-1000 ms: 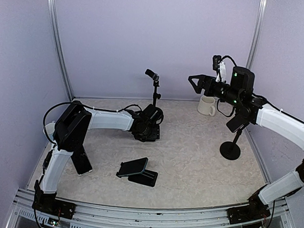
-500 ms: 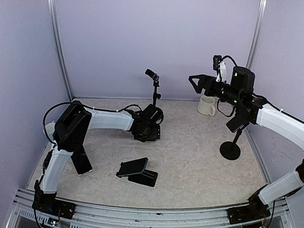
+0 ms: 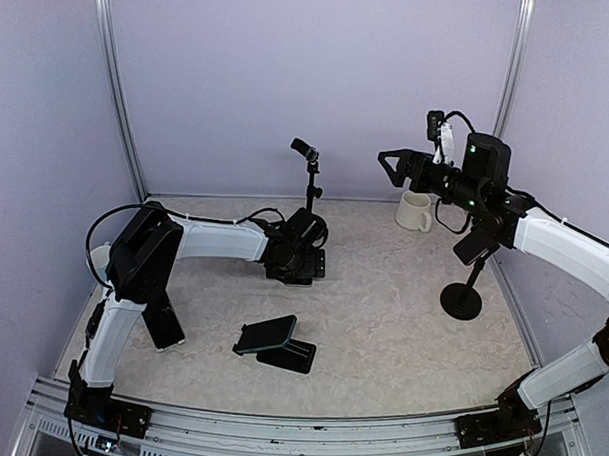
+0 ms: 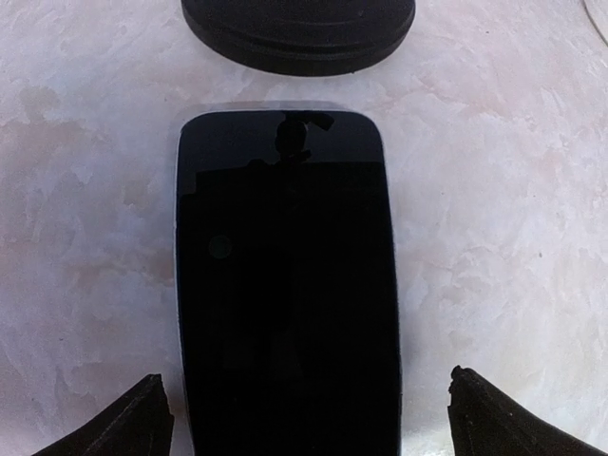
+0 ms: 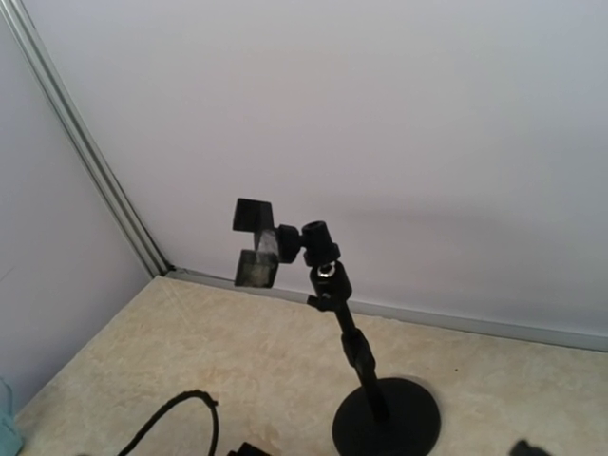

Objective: Remove the phone from the phone stand

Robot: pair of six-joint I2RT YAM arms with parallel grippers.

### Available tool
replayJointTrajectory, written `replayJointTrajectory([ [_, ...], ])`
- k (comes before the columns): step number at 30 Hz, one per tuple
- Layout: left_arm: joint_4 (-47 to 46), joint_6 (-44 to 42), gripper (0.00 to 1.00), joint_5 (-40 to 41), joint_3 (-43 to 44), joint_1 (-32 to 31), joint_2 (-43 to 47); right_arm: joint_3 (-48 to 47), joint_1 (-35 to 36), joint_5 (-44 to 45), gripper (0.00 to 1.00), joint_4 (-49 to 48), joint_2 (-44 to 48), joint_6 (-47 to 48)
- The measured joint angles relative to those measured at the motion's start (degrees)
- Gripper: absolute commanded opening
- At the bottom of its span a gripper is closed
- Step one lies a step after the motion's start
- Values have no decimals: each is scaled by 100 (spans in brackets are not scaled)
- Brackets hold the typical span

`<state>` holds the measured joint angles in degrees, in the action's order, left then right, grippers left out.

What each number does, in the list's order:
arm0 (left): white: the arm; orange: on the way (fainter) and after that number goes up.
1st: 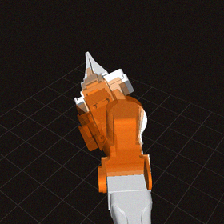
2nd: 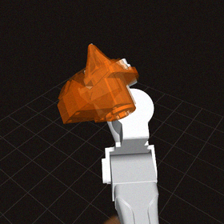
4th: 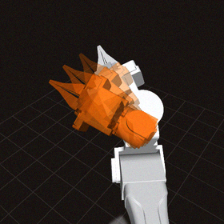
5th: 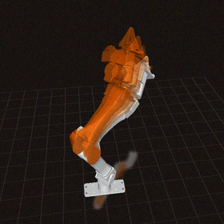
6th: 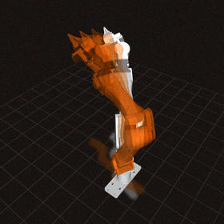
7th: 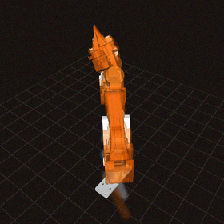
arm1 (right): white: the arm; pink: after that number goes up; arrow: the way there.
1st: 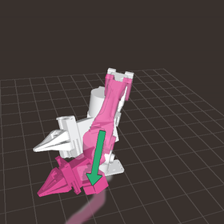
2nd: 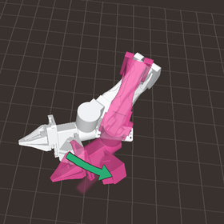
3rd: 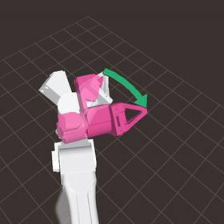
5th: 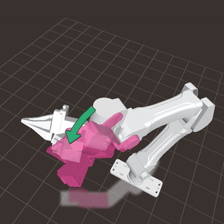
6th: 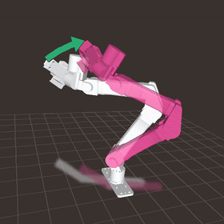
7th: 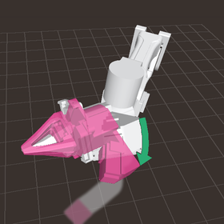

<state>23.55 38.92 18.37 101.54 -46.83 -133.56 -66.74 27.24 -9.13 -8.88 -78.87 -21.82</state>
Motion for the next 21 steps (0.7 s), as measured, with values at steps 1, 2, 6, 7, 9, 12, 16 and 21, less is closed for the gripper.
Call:
replayJointTrajectory([
  [1, -15, -24, 99, -2, 0, 0, 11, 0, 0, 0, 94, 11, 11, 0],
  [2, -39, -63, 99, -9, -4, 0, 31, 0, 0, -2, 94, 31, 31, 7],
  [6, -212, -245, 99, -44, -127, 0, 251, 2, 0, -2, 94, 201, 205, 28],
  [7, -258, -293, 99, -46, -168, 0, 328, 7, 0, -4, 94, 229, 258, 35],
  [9, -341, -365, 99, -55, -245, 0, 487, 33, 0, -2, 94, 323, 400, 48],
  [12, -516, -498, 99, -59, -365, -4, 737, 144, -2, 7, 94, 573, 721, 96],
  [16, -682, -636, 99, -101, -496, -17, 973, 343, -83, 109, 95, 1086, 1161, 144],
  [21, -852, -780, 99, -105, -586, -74, 1060, 560, -461, 155, 95, 1692, 1840, 138],
])
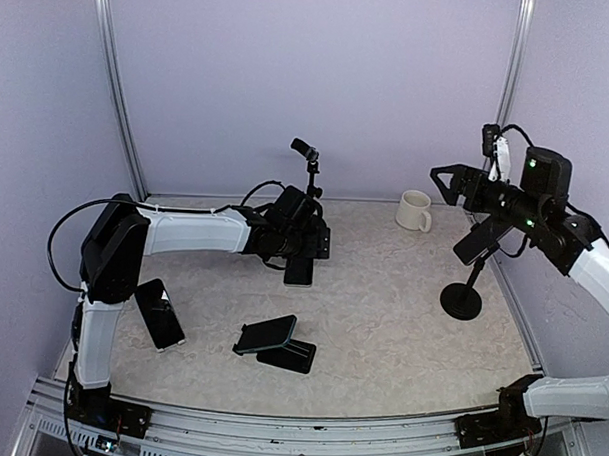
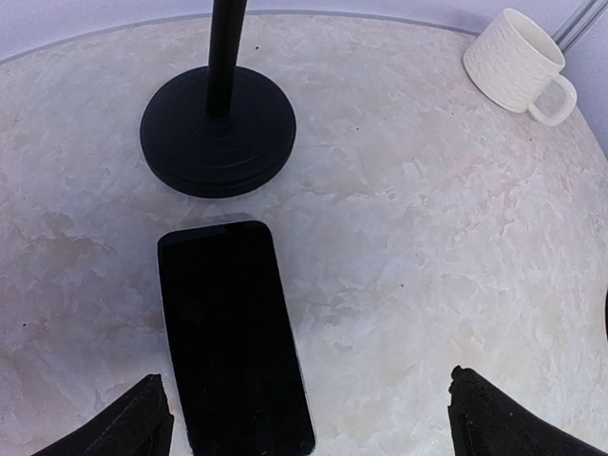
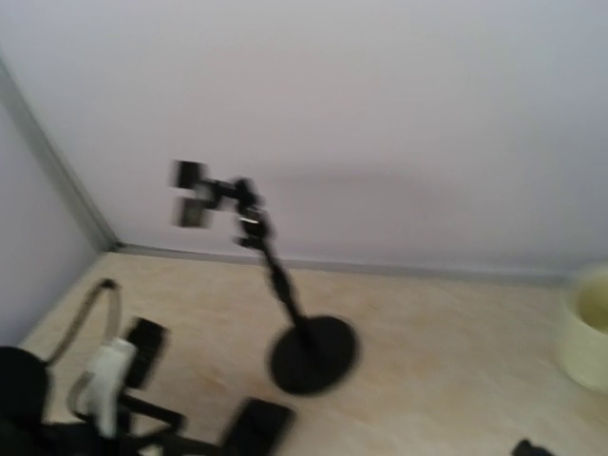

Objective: Remove the phone from the phone stand

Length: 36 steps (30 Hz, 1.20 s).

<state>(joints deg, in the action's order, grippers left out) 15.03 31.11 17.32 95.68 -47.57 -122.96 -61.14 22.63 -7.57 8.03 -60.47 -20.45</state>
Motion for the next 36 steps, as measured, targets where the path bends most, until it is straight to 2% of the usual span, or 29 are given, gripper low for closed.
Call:
replayJointTrajectory([
  [9, -203, -144, 99, -13, -223, -42, 57, 114, -752, 85, 95, 1899, 1141, -254],
  [17, -387, -173, 99, -63, -254, -42, 70, 450, -1067, 127, 95, 2889, 1700, -715],
  [21, -455, -188, 99, -63, -387, -42, 164, 706, -1373, 48, 95, 3014, 1823, -907],
  [27, -540, -199, 99, -61, -566, -42, 411, 1213, -2186, -597, 94, 2865, 1784, -1147],
  [33, -590, -205, 99, -55, -671, -42, 535, 1650, -3121, -1390, 85, 2492, 1757, -1274],
  [36, -605, -208, 99, -55, -675, -42, 538, 1917, -3353, -1770, 79, 2223, 1681, -1375],
])
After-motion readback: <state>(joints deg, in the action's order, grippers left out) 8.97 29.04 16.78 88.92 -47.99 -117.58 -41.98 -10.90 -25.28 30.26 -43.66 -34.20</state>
